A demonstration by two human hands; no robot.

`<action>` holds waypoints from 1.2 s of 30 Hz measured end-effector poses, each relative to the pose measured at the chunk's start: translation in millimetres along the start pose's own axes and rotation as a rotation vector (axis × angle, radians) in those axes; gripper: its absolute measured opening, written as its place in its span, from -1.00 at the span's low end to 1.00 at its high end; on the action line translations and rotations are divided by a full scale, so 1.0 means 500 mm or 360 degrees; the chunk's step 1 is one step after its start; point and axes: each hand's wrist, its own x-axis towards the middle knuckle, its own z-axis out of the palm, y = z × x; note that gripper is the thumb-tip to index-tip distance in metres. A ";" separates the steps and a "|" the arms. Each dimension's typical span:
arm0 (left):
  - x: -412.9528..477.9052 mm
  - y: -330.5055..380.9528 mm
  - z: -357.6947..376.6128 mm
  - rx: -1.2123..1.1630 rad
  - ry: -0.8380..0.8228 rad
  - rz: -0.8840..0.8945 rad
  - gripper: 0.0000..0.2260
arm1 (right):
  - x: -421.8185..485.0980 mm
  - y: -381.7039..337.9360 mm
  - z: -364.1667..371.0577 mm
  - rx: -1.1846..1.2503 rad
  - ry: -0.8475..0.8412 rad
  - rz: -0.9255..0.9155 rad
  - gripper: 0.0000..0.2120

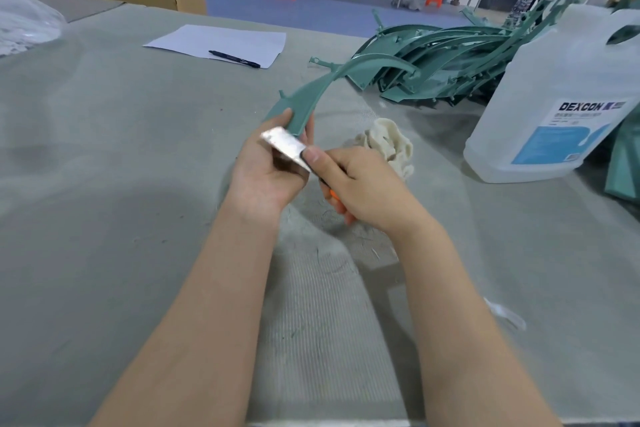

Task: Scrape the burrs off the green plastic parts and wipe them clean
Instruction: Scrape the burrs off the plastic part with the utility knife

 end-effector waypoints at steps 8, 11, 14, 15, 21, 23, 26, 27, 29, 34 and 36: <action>-0.004 -0.004 0.008 0.0067 0.0016 0.0074 -0.91 | -0.006 0.000 -0.015 0.0225 0.0085 0.0001 -0.49; -0.003 -0.003 0.004 0.0116 0.0038 0.0134 -0.94 | -0.006 0.003 -0.022 0.0271 0.0186 0.0020 -0.48; -0.006 -0.004 0.006 0.0119 0.0058 0.0122 -0.92 | -0.003 0.006 -0.022 0.0245 0.0306 0.0024 -0.49; -0.007 -0.005 0.007 0.0120 0.0066 0.0106 -0.89 | -0.003 0.006 -0.020 0.0231 0.0328 0.0026 -0.49; -0.011 -0.003 0.009 0.0132 0.0035 0.0024 -0.94 | -0.001 0.007 -0.020 0.0200 0.0363 0.0028 -0.49; -0.013 -0.004 0.008 0.0141 0.0023 -0.0004 -0.92 | 0.000 0.009 -0.022 0.0205 0.0381 0.0041 -0.49; -0.014 -0.002 0.009 0.0148 0.0019 -0.0012 -0.91 | 0.001 0.010 -0.022 0.0188 0.0385 0.0031 -0.49; -0.014 -0.002 0.010 0.0150 0.0023 -0.0009 -0.91 | 0.001 0.010 -0.021 0.0171 0.0379 0.0023 -0.49; -0.012 -0.001 0.009 0.0147 0.0032 0.0016 -0.92 | -0.001 0.009 -0.018 0.0142 0.0344 0.0013 -0.49; -0.008 -0.003 0.005 0.0132 0.0041 0.0091 -0.92 | 0.000 0.003 -0.013 0.0100 0.0243 0.0015 -0.49; -0.008 -0.001 0.005 0.0115 0.0011 0.0084 -0.93 | -0.001 0.002 -0.012 0.0120 0.0210 0.0003 -0.50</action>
